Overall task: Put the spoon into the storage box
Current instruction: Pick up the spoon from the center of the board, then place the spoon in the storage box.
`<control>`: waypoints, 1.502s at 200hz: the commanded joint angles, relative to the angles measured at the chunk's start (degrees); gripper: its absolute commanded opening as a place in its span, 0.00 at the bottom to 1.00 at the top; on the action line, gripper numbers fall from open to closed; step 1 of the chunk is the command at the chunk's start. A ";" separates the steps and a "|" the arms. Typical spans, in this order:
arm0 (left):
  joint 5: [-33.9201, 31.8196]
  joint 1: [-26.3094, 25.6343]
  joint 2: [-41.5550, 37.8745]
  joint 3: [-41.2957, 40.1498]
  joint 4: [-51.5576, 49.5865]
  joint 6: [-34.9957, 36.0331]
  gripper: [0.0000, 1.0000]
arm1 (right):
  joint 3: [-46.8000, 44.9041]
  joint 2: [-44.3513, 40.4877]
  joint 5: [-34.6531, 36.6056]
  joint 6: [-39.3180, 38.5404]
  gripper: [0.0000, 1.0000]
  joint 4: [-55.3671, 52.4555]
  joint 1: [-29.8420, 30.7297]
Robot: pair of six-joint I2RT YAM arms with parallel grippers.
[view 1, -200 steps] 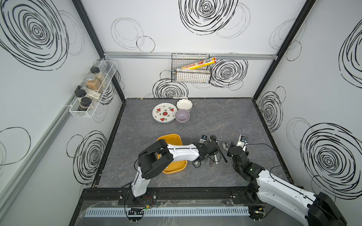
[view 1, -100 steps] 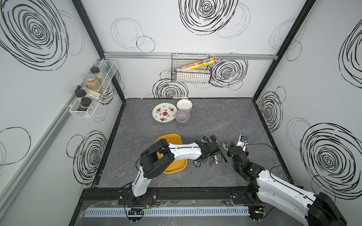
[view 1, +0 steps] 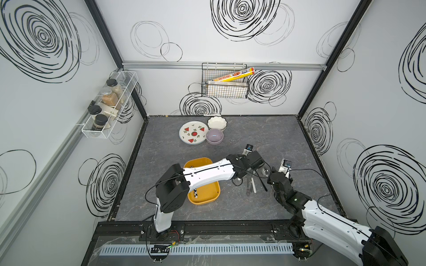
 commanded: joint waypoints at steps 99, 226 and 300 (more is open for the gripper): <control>-10.34 10.99 -26.56 -29.90 -5.75 -20.37 0.00 | -0.16 0.38 -0.98 -2.22 0.48 2.62 -0.19; -2.71 14.88 -24.16 -45.08 8.23 -20.64 0.00 | 0.05 0.98 -1.49 -2.65 0.48 2.92 -0.22; -2.79 15.44 -20.37 -46.18 11.02 -20.11 0.00 | 0.08 1.45 -1.74 -2.79 0.48 3.18 -0.23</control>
